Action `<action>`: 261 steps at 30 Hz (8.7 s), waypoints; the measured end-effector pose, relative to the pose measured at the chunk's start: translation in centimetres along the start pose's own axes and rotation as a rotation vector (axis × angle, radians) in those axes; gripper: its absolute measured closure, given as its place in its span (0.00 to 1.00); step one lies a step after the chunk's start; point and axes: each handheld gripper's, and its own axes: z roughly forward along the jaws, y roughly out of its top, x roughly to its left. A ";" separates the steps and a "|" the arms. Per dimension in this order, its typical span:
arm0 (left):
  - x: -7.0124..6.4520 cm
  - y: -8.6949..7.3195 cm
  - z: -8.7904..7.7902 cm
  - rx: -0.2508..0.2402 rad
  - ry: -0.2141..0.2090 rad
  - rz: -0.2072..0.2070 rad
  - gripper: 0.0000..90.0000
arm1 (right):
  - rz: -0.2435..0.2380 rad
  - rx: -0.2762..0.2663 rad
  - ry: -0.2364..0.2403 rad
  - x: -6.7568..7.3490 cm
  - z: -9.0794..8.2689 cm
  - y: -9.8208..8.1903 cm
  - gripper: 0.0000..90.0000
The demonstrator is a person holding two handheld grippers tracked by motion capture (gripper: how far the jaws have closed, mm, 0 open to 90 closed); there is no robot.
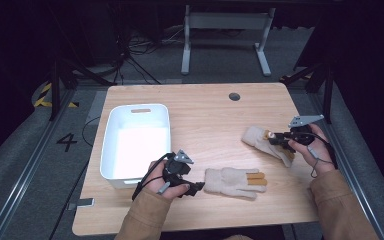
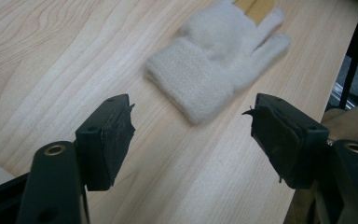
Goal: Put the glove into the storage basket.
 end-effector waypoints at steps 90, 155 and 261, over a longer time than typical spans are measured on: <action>-0.3 0.1 -0.2 0.006 -0.011 0.013 0.33 | -0.291 0.065 0.385 12.8 0.1 6.1 0.76; -1.1 2.9 1.5 0.026 -0.090 0.101 0.22 | -0.161 0.003 0.228 12.2 -2.2 3.3 0.40; -2.3 4.3 10.7 0.144 -0.138 0.337 0.18 | 0.204 0.028 -0.083 2.0 -1.3 -2.8 0.33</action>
